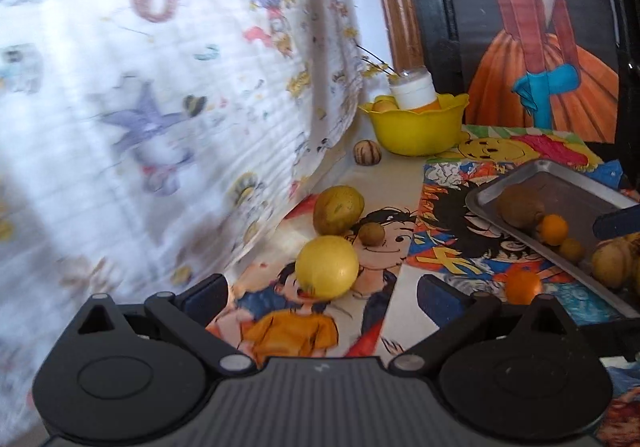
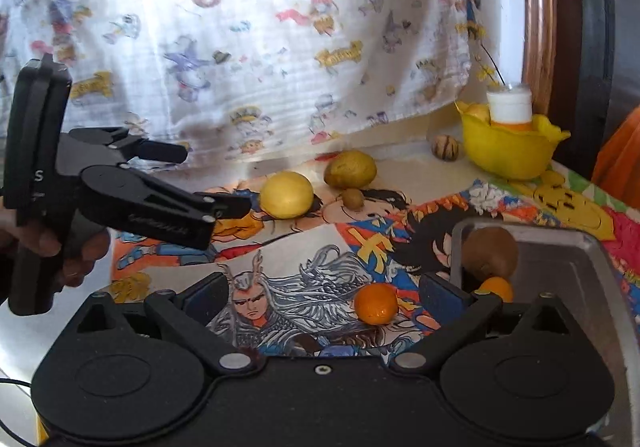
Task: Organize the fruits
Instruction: 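Move both open tools back from the tray toward the remaining fruits, then grasp a yellow lemon with the left tool while the right grasps an orange mandarin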
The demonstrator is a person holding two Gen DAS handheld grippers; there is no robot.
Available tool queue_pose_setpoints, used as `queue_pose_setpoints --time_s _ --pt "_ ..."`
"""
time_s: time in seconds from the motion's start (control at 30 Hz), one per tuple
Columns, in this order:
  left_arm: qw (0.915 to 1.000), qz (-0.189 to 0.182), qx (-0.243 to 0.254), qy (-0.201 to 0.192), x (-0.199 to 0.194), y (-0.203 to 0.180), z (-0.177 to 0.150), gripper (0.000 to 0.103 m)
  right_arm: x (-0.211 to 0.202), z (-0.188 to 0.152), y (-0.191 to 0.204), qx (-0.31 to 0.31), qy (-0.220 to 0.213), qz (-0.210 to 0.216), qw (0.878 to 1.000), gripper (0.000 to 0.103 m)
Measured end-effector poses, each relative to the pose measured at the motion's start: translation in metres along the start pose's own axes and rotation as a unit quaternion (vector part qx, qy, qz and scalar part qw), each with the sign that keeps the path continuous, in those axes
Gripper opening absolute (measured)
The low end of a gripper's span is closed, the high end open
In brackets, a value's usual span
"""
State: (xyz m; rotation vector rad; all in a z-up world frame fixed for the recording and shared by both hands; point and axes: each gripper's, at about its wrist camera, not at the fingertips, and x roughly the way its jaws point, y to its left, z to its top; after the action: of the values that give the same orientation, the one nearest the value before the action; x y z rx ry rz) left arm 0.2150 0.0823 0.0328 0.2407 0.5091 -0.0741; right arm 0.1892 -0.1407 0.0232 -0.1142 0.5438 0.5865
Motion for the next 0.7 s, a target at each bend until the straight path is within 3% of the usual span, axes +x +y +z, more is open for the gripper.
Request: queue_pose_setpoints --time_s 0.2,0.7 --pt "0.9994 -0.021 0.026 0.008 0.035 0.001 0.002 0.103 0.024 -0.009 -0.007 0.042 0.017 -0.018 0.999 0.092" --pt "0.9981 -0.028 0.007 0.054 0.095 0.011 0.003 0.102 0.06 -0.02 -0.017 0.078 0.041 -0.039 0.995 0.077"
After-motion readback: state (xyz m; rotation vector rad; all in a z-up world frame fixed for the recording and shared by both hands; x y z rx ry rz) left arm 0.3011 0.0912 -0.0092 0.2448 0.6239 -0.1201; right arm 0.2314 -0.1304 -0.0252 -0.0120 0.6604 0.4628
